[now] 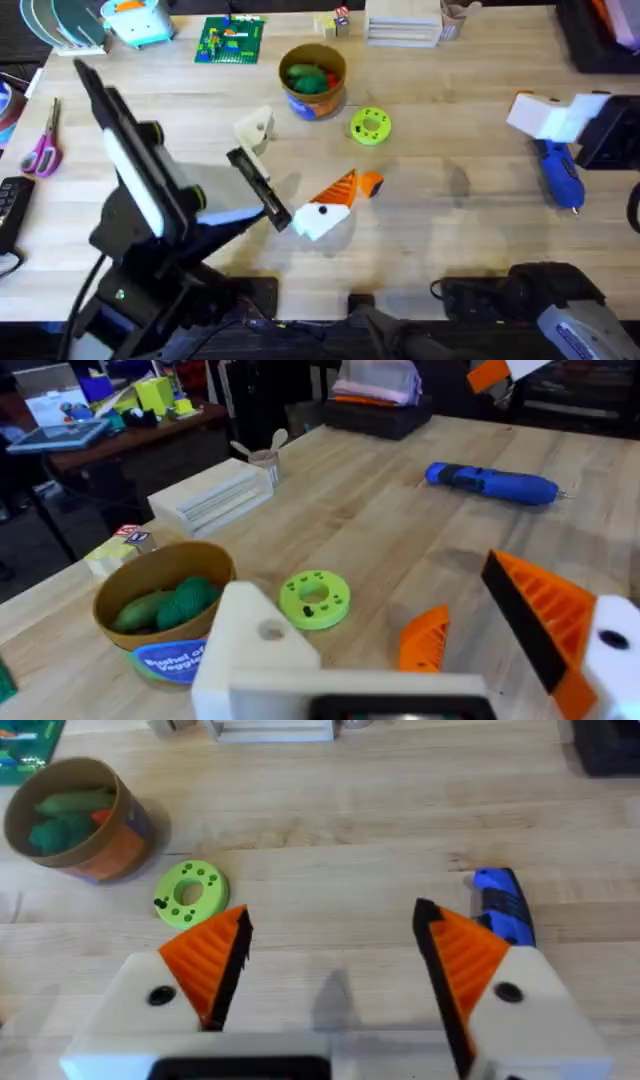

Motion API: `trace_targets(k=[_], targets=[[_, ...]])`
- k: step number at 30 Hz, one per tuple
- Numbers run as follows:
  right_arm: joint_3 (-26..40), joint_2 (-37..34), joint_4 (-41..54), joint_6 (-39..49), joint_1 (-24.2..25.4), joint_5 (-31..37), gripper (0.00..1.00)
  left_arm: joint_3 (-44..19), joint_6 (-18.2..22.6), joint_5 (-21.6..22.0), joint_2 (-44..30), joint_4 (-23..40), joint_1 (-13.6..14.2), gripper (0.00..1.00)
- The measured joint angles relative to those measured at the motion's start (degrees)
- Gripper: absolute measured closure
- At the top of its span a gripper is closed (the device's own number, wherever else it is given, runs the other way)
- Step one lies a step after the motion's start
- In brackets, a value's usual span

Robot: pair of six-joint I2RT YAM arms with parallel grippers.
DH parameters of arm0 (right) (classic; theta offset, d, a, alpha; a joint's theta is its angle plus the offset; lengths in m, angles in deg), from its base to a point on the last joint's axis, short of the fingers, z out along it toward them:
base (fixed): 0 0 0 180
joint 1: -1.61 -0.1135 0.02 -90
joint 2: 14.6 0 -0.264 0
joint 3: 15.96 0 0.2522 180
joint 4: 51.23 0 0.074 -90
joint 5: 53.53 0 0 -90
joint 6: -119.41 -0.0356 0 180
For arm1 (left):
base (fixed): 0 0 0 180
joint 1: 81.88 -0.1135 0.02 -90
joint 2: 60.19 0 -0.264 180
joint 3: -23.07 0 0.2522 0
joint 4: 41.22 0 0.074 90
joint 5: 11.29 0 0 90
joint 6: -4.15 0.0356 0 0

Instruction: Pick up the gripper from the table and insert it into the empty holder that is missing its gripper. Then pick up a screw, insert it into the mounting hole, and use the screwdriver to tighten it. Finally, clean up the table by picking up the vegetable and placing it into the bucket.

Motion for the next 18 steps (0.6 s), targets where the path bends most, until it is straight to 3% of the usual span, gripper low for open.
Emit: trace_targets(k=[9, 18], targets=[[0.0, 0.0, 0.0, 0.0, 0.0, 0.0, 0.01, 10.0, -1.4, 0.0, 13.5, -0.1, 0.0, 0.008], [0.0, 0.0, 0.0, 0.0, 0.0, 0.0, 0.011, 10.5, -1.7, -0.4, 13.8, 2.3, 0.0, 0.008]])
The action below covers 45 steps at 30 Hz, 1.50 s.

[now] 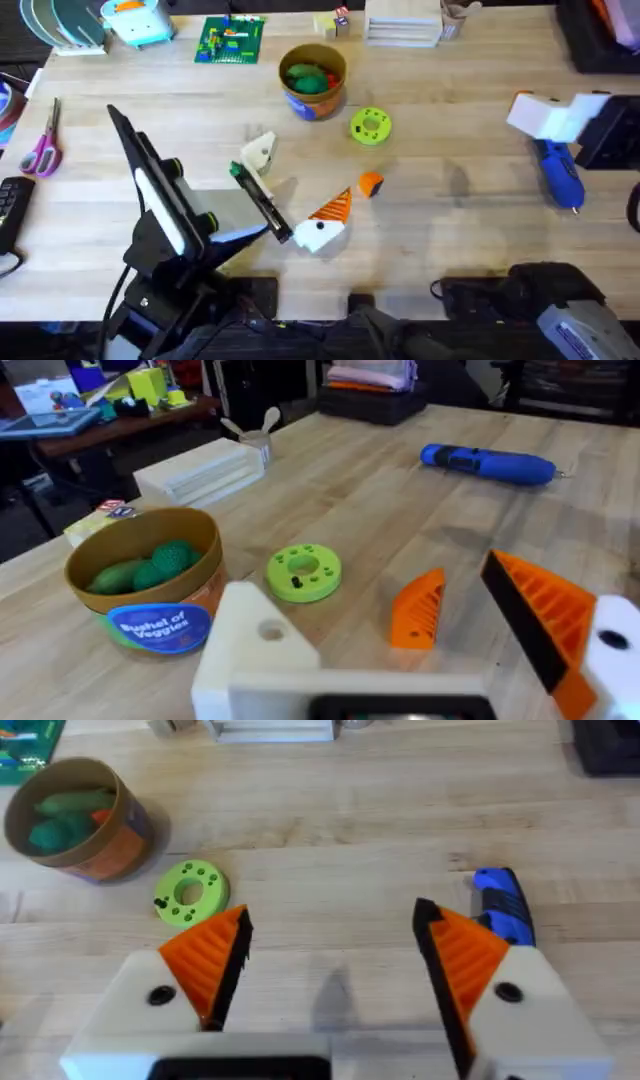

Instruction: Pick up the gripper from the table and insert it into the empty holder that is missing its gripper. Then pick up a screw, insert it into the mounting hole, and use the screwdriver to tighten it. Finally, clean up the table by picking up the vegetable and placing it into the bucket.

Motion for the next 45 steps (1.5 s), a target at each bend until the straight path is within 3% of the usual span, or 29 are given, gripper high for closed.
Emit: trace_targets(k=[37, 45], targets=[[0.0, 0.0, -0.4, 0.0, 0.0, 0.0, 0.011, 0.0, 0.0, 0.0, 0.0, 0.0, 0.0, 0.008], [0.1, -2.7, 7.4, 4.2, -1.9, -7.0, 0.009, 0.0, 0.0, 0.0, 0.0, 0.0, 0.0, 0.008]])
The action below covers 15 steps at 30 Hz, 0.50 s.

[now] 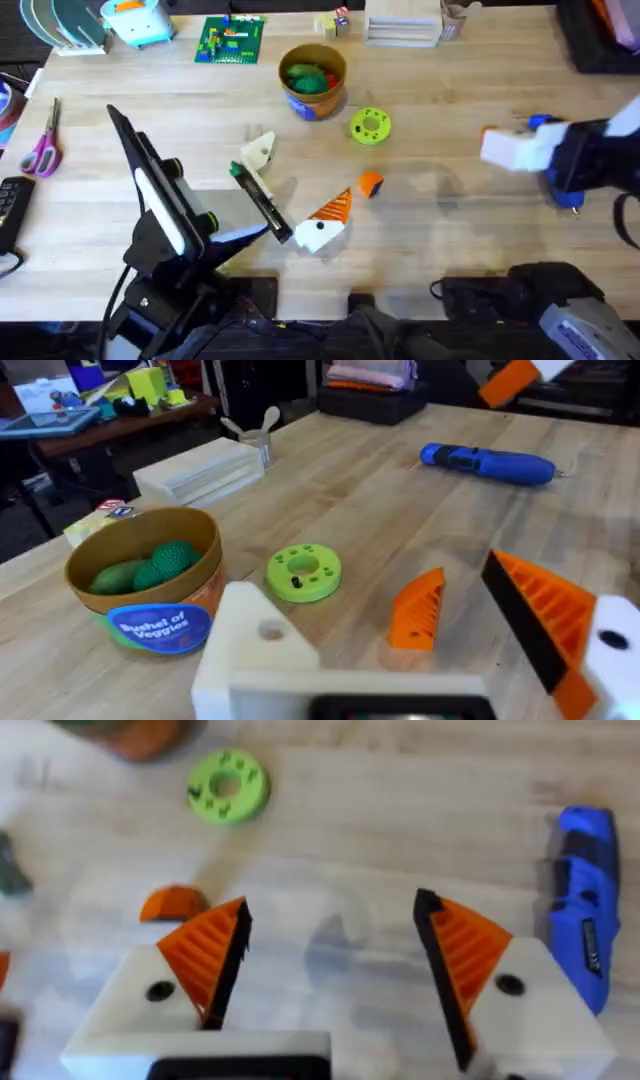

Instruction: Pick up the gripper from the table and insert it into the empty holder that is missing its gripper. Then pick up a screw, insert it into the mounting hole, and use the screwdriver to tighten it. Finally, clean up the table by picking up the vegetable and placing it into the bucket.

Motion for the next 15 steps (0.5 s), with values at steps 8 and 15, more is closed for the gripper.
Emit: trace_targets(k=[8, 15], targets=[[0.0, -7.5, 2.7, 1.7, -13.8, -1.4, 0.009, 0.0, 0.0, 0.0, 0.0, 0.0, 0.0, 0.006], [0.0, -12.5, 0.8, -7.1, -27.2, 4.1, 0.009, 0.0, 0.0, 0.0, 0.0, 0.0, 0.0, 0.008]])
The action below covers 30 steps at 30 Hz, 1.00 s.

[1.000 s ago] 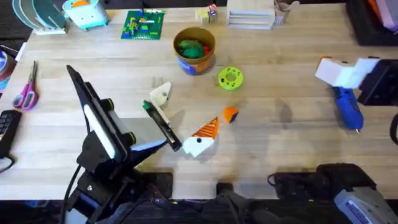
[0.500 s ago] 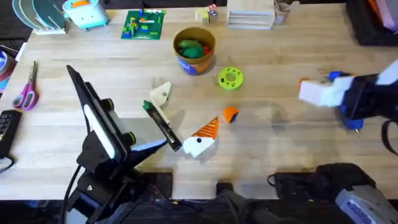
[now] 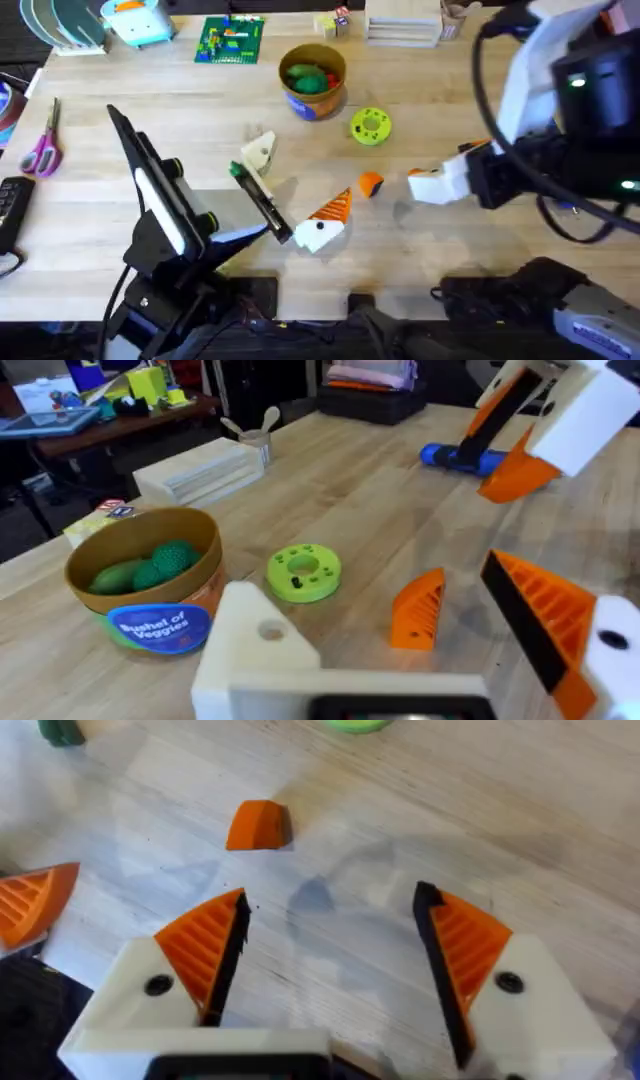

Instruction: Pick up the gripper from the table and insert it into the empty holder that is missing its gripper. Then pick up a screw, insert it into the mounting hole, and use the screwdriver to tighten it. Finally, clean up the table by picking up the vegetable and placing it into the bucket.

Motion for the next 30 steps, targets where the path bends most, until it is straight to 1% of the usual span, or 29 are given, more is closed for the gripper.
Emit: trace_targets(k=[3, 6, 10, 14, 20, 23, 27, 30], targets=[[0.0, -3.6, -2.0, -4.2, -5.3, 3.5, 0.009, 0.0, 0.0, 0.0, 0.0, 0.0, 0.0, 0.008], [0.0, -7.9, -3.4, -8.8, -9.5, 7.4, 0.009, 0.0, 0.0, 0.0, 0.0, 0.0, 0.0, 0.008], [0.0, -14.0, -7.2, -12.7, -13.7, 9.9, 0.009, 0.0, 0.0, 0.0, 0.0, 0.0, 0.0, 0.008], [0.0, -19.2, -11.1, -14.2, -17.1, 11.1, 0.009, 0.0, 0.0, 0.0, 0.0, 0.0, 0.0, 0.008], [0.0, -22.5, -13.4, -14.9, -17.7, 11.6, 0.023, 0.0, 0.0, 0.0, 0.0, 0.0, 0.0, 0.008], [0.0, -22.6, -15.1, -15.0, -17.7, 11.6, 0.062, 0.0, 0.0, 0.0, 0.0, 0.0, 0.0, 0.008], [0.0, -23.6, -15.1, -14.7, -17.7, 11.4, 0.108, 0.0, 0.0, 0.0, 0.0, 0.0, 0.0, 0.008], [0.0, -25.5, -14.9, -14.7, -17.7, 10.7, 0.168, 0.0, 0.0, 0.0, 0.0, 0.0, 0.0, 0.008]])
